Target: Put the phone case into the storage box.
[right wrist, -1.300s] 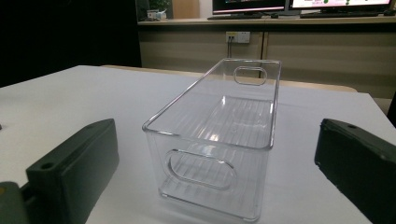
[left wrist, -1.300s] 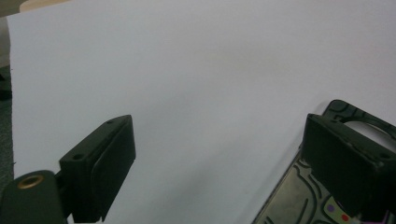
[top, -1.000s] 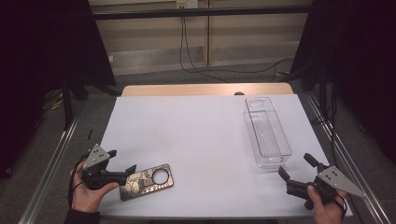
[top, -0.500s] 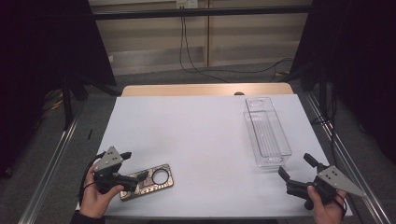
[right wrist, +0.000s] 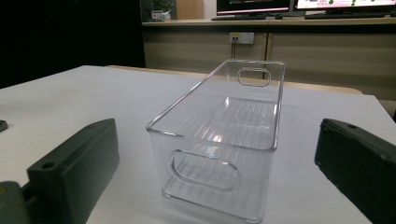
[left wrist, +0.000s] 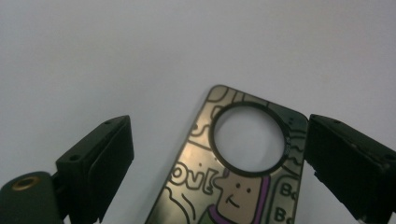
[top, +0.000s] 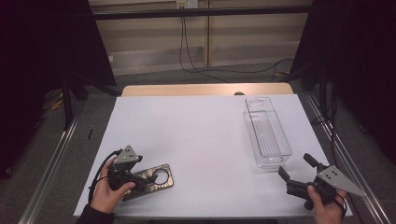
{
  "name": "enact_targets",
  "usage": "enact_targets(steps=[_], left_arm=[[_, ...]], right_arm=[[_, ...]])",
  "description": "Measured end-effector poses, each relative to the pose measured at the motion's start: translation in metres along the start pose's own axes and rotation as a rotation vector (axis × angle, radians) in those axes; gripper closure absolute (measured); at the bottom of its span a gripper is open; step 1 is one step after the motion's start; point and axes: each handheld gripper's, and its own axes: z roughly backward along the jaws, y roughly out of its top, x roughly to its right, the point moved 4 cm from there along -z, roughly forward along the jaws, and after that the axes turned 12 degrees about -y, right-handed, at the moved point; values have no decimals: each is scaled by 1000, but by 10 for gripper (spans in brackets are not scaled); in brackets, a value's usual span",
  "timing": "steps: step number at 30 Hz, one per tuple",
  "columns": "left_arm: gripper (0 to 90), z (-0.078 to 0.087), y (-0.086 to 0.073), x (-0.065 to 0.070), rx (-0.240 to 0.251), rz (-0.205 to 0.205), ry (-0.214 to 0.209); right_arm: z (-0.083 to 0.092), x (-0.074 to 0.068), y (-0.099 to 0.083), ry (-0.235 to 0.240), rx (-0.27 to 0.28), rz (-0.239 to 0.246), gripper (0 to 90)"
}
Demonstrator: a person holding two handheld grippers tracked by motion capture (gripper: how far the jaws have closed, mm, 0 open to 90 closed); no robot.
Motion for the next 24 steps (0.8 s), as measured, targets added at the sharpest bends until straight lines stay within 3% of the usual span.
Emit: enact_targets(steps=[4, 13, 24], left_arm=[[57, -2, -2, 3, -38, -31, -52], [47, -10, -6, 2, -139, -39, -73], [77, -18, -11, 1, -195, -47, -77]], right_arm=[[0, 0, 0, 0, 1, 4, 0], [0, 0, 0, 2, 0, 3, 0], [0, -1, 0, 3, -2, 5, 0]])
